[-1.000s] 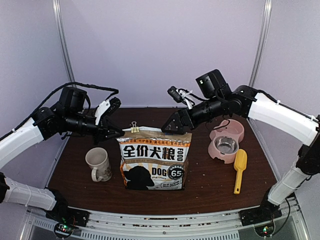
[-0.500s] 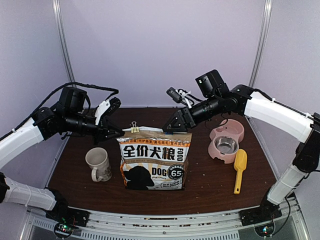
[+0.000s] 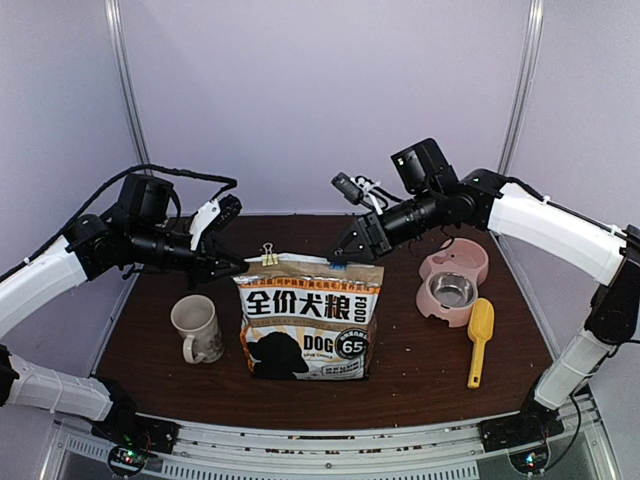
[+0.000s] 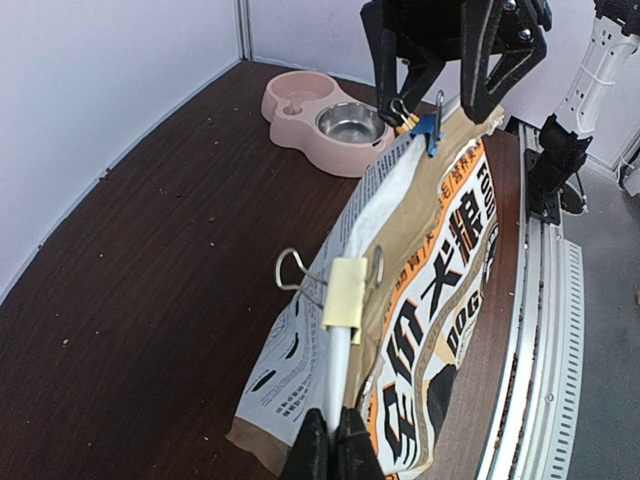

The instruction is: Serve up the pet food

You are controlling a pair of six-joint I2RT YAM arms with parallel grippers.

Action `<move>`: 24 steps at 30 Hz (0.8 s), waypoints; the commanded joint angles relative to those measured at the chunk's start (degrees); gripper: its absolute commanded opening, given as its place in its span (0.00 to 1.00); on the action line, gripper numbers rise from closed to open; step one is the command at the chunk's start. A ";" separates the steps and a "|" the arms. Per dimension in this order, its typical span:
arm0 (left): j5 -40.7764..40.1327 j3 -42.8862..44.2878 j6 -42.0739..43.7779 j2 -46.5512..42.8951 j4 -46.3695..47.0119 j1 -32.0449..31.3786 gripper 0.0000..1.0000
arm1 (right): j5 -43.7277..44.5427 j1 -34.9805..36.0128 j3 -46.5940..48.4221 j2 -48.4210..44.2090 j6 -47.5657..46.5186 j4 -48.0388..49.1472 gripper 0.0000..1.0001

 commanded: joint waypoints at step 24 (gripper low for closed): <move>0.41 -0.59 0.16 -0.55 3.22 0.43 0.00 | 2.07 0.10 -5.44 -6.46 -2.42 9.47 0.68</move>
